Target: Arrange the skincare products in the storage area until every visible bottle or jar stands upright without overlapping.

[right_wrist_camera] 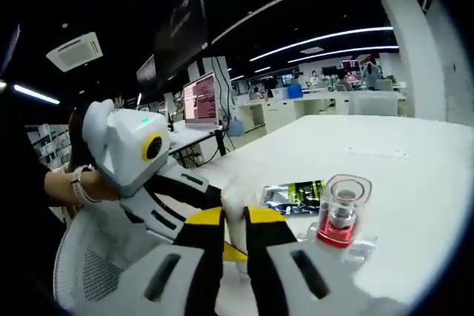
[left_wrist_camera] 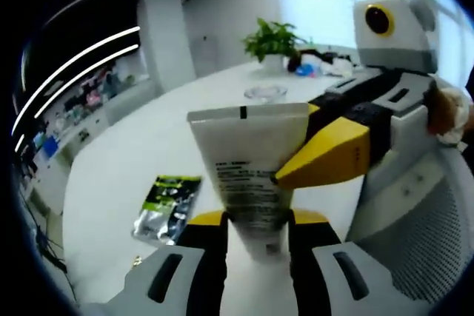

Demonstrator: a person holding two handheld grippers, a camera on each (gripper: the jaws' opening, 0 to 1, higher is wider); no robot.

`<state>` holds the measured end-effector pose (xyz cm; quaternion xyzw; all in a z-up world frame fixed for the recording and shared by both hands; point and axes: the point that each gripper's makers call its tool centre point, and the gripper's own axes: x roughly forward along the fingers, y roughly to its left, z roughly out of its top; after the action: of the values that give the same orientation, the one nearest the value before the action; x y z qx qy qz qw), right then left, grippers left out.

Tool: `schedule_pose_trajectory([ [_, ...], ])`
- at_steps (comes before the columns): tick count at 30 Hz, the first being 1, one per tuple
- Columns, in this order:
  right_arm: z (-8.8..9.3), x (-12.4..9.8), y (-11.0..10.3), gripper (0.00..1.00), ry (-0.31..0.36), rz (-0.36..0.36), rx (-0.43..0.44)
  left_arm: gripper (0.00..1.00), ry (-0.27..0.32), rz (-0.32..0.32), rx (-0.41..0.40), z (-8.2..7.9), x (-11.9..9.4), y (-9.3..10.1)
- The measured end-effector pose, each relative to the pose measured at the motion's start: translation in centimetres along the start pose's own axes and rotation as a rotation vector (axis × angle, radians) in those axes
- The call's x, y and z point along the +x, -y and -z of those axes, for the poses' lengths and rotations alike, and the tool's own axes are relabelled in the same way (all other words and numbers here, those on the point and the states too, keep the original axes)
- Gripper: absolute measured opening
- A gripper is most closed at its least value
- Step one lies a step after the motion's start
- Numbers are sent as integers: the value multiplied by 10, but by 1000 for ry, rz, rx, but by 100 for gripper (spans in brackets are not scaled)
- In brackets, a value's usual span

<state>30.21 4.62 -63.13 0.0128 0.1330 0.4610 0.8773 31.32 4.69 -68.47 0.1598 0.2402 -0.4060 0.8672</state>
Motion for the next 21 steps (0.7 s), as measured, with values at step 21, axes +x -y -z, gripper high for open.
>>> schedule_pose_trajectory([
  [21,21,7,-9,20,-112,-35,19,36,-2,-25,11,11,-20,-1],
])
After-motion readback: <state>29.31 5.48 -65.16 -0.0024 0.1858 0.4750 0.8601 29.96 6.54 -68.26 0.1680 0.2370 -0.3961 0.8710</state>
